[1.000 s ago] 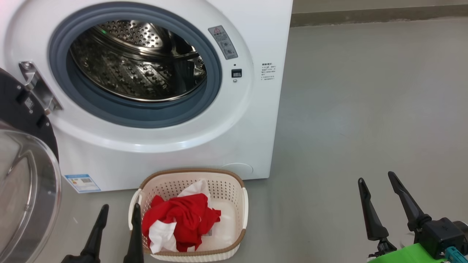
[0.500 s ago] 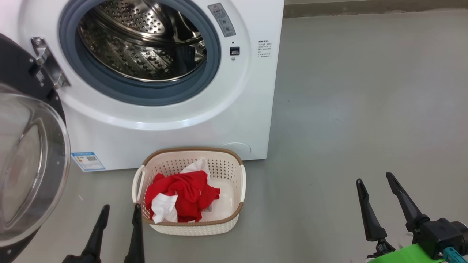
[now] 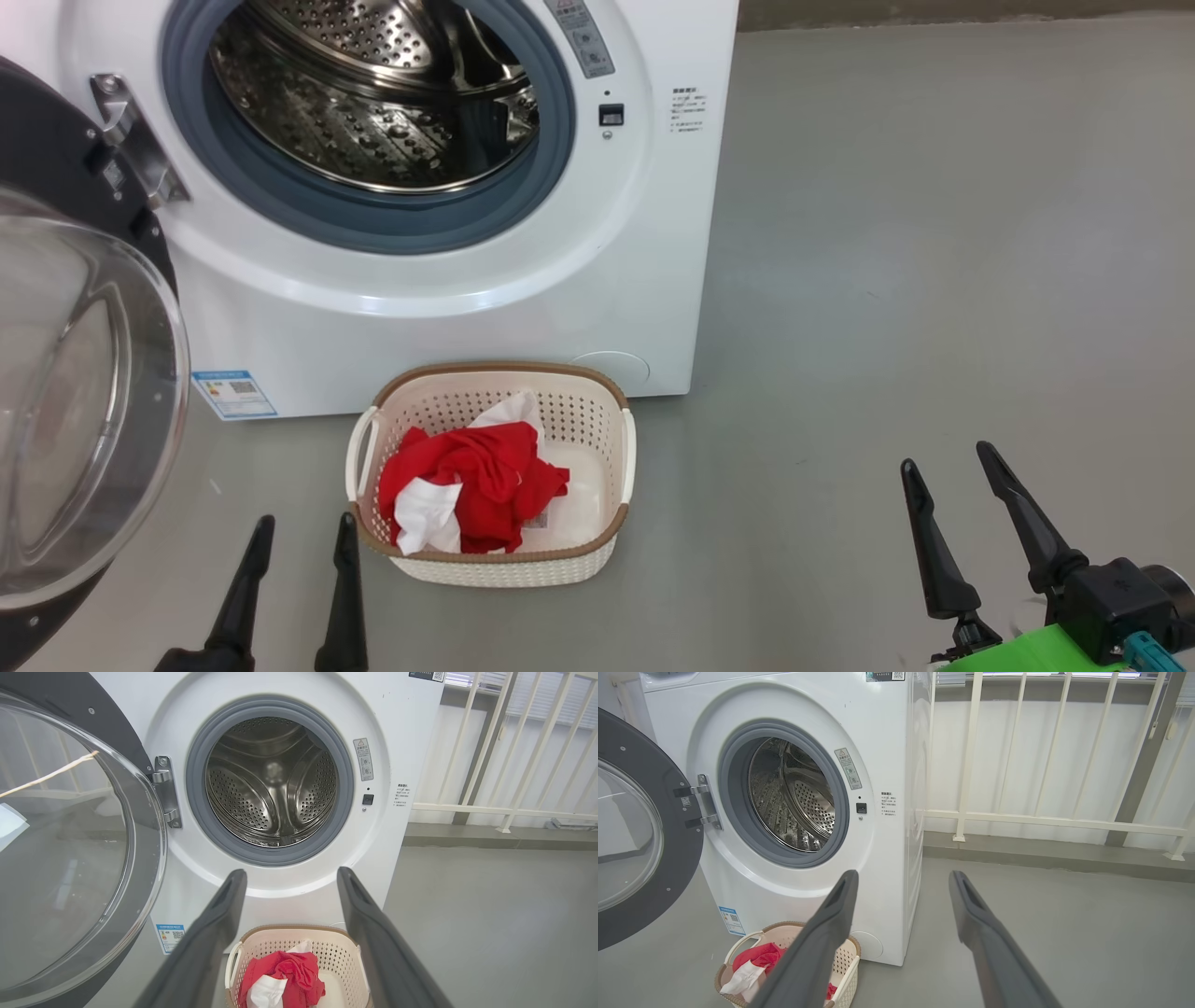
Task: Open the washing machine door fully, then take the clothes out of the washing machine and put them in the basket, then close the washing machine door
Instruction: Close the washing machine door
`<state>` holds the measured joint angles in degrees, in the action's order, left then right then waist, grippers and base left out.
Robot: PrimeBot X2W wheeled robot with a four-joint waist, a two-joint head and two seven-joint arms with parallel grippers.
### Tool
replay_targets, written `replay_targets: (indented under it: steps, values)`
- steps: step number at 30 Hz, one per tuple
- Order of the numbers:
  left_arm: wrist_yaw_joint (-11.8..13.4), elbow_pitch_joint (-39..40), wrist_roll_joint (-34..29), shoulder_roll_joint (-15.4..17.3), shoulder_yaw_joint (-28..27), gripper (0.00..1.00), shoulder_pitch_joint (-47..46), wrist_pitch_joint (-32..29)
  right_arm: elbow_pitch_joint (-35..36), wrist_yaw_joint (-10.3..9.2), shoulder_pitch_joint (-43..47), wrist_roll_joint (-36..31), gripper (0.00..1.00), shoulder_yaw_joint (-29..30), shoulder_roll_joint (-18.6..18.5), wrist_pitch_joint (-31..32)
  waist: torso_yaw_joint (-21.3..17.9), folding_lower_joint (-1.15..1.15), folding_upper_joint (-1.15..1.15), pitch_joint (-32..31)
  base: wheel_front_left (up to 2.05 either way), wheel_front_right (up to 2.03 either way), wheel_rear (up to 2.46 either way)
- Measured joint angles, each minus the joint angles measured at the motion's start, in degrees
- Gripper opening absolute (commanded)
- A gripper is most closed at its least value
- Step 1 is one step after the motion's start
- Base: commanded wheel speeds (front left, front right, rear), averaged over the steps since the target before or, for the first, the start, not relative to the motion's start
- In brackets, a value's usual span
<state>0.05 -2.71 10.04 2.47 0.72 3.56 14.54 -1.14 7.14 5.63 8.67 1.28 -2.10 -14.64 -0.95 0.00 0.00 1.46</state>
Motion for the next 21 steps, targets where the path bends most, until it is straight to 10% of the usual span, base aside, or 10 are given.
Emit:
replay_targets:
  steps: [21]
  values:
    - [3.0, 2.5, -0.2, 0.0, 0.2, 1.0, -0.3, 0.0, -0.2, 0.0, -1.4, 0.0, 1.0, -2.3, 0.0, 0.0, 9.3, 0.0, 0.0, 0.9, 0.0, 0.0, 0.0]
